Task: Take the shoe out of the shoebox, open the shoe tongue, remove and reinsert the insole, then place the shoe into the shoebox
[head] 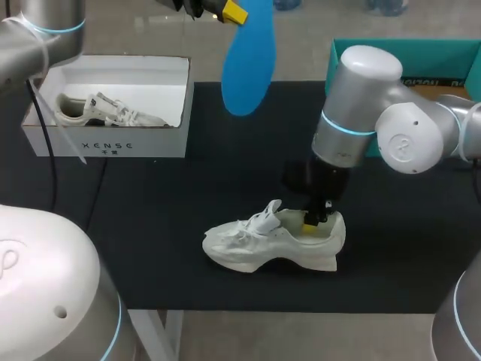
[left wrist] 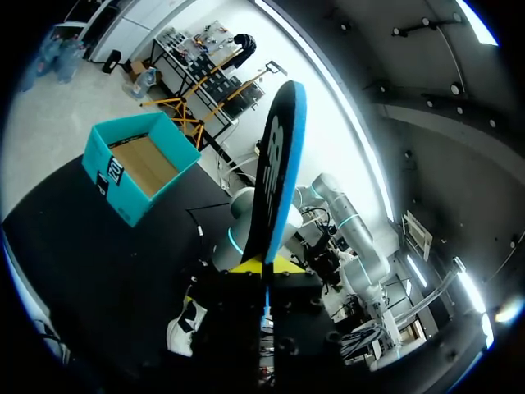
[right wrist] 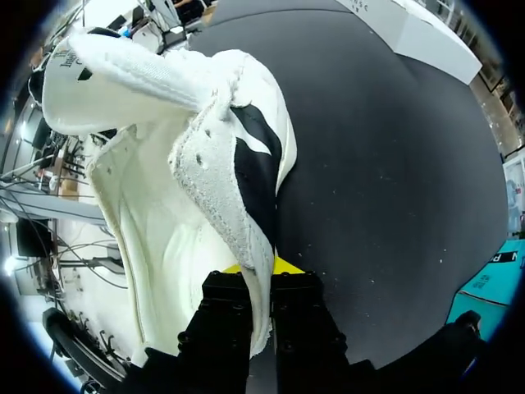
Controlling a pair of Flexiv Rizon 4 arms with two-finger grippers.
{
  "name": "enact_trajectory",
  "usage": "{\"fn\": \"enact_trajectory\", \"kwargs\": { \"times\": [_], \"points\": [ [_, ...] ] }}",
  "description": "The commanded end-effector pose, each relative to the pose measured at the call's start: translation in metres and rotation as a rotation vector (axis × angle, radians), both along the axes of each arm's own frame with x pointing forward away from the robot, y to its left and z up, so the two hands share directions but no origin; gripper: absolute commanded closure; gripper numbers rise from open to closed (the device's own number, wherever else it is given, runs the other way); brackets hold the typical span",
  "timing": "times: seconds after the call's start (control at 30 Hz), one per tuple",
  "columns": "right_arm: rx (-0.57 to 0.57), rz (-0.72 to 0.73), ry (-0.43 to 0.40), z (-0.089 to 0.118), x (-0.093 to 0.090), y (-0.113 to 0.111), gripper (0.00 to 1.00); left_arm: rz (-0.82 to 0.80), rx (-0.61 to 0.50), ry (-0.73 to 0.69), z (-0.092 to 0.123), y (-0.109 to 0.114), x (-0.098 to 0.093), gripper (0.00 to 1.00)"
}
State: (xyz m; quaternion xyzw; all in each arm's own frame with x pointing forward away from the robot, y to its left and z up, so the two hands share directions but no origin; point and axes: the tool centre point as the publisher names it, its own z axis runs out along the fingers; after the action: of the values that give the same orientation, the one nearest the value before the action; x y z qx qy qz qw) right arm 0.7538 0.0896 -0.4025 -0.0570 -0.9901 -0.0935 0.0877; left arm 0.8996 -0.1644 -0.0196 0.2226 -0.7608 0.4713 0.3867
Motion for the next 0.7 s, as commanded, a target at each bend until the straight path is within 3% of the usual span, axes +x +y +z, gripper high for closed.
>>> {"fn": "enact_trajectory", "kwargs": {
  "times": [0.03, 0.57, 0.7],
  "points": [
    [-0.007, -0.006, -0.029, 0.017, -0.006, -0.01, 1.0, -0.002, 0.0, -0.001, 0.0, 0.0, 0.001, 1.0],
    [-0.086, -0.016, -0.193, 0.118, 0.001, -0.066, 1.0, -0.002, 0.0, -0.001, 0.0, 0.0, 0.001, 1.0],
    [0.0, 0.033, -0.138, 0.13, 0.011, -0.07, 1.0, -0.002, 0.0, -0.001, 0.0, 0.0, 0.001, 1.0]
  ]
}}
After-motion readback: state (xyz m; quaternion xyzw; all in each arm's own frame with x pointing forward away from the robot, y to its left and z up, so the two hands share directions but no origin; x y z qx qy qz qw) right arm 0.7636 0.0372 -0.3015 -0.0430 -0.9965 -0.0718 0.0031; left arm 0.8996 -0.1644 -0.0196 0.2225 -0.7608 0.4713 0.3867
